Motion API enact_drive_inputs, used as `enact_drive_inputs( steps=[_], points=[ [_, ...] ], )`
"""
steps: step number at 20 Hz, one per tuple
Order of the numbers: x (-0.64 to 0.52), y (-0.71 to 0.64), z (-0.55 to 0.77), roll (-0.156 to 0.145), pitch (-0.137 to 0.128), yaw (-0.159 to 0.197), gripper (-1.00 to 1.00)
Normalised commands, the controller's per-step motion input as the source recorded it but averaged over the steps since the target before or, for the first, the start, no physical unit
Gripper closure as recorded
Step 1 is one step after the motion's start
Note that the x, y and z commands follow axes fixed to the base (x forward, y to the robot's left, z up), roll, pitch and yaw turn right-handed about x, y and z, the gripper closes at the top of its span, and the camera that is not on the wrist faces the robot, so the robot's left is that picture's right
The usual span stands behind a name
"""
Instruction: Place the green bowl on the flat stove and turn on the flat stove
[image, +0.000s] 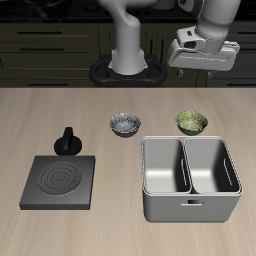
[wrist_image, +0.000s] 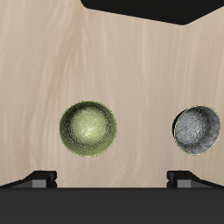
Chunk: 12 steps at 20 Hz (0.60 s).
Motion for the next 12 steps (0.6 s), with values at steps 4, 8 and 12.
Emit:
enact_drive_inputs(
  steps=[4,8,12],
  points=[
    [0.11,0.05,-0.36,-0.006,0.058,-0.005,-1.0],
    [-0.05,0.09,-0.31,0.016,0.022,-0.002,-1.0],
    [-0.06,0.07,-0.31,0.025,0.028,-0.023,-1.0]
  ],
)
